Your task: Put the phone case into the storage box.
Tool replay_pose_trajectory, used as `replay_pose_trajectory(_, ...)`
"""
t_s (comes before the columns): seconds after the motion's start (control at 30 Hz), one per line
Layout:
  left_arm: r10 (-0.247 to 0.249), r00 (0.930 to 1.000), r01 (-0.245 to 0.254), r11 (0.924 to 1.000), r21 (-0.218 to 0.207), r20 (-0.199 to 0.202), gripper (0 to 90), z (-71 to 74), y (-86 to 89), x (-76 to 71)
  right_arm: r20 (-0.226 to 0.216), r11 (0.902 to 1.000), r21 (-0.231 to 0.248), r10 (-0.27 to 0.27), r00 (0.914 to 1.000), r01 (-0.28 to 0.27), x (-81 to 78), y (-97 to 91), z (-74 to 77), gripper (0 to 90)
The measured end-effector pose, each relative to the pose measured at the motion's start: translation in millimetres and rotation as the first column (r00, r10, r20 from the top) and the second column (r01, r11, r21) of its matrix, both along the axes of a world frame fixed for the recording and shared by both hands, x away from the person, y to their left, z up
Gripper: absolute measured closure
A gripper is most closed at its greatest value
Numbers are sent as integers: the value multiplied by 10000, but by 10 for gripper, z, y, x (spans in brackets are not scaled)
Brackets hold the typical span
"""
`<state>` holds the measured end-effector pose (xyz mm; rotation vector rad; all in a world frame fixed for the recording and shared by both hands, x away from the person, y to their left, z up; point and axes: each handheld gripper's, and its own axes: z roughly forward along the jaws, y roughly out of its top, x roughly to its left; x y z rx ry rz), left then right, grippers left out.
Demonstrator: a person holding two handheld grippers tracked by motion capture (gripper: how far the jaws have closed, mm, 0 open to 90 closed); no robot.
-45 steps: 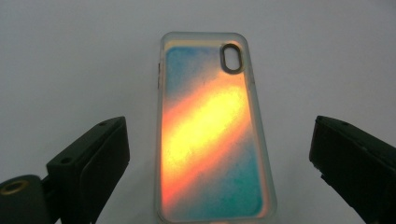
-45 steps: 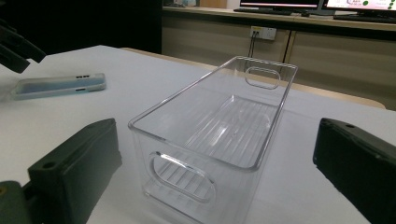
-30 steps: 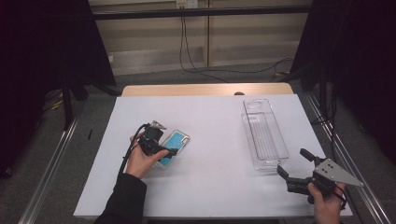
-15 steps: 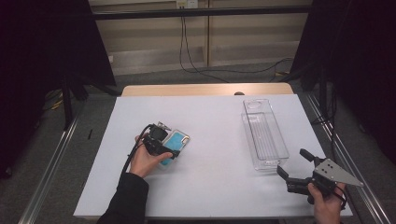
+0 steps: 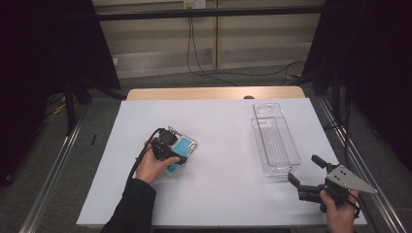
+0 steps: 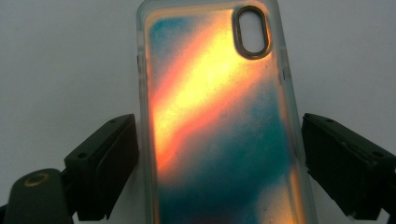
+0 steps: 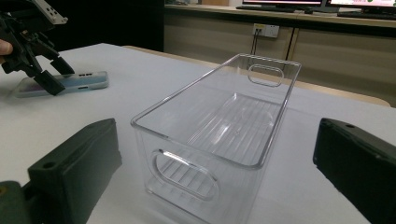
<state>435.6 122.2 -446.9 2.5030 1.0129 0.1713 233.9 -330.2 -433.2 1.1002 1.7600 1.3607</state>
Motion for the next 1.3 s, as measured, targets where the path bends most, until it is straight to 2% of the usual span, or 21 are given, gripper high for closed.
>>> replay_pose_trajectory(0.17,129,9999,-128,9999,-111,78,117,-22,-7,-26,6,10000,22,43,10000,-43,-5,-1,1,0)
replay_pose_trajectory(0.37,26,9998,-20,9995,304,-195,118,5,-41,11,10,10000,15,14,10000,-14,-9,-2,-1,0)
replay_pose_trajectory(0.5,-10,9998,14,9998,216,-219,112,-1,-38,7,8,10000,15,13,10000,-13,-10,-3,-1,0)
replay_pose_trajectory(0.57,-82,9995,93,9993,373,-293,112,9,-45,2,60,10000,37,-17,10000,17,-14,-5,3,0)
replay_pose_trajectory(0.63,-53,9991,66,9994,328,-410,115,8,-44,-7,51,10000,42,-47,10000,47,-17,-7,3,0)
replay_pose_trajectory(0.97,-42,9988,69,9984,552,-480,155,25,-69,-1,43,10000,-6,-25,10000,26,-15,1,2,0)
replay_pose_trajectory(1.3,-77,9995,88,9993,368,-314,170,38,-41,-22,40,10000,10,-26,10000,26,-15,-8,2,0)
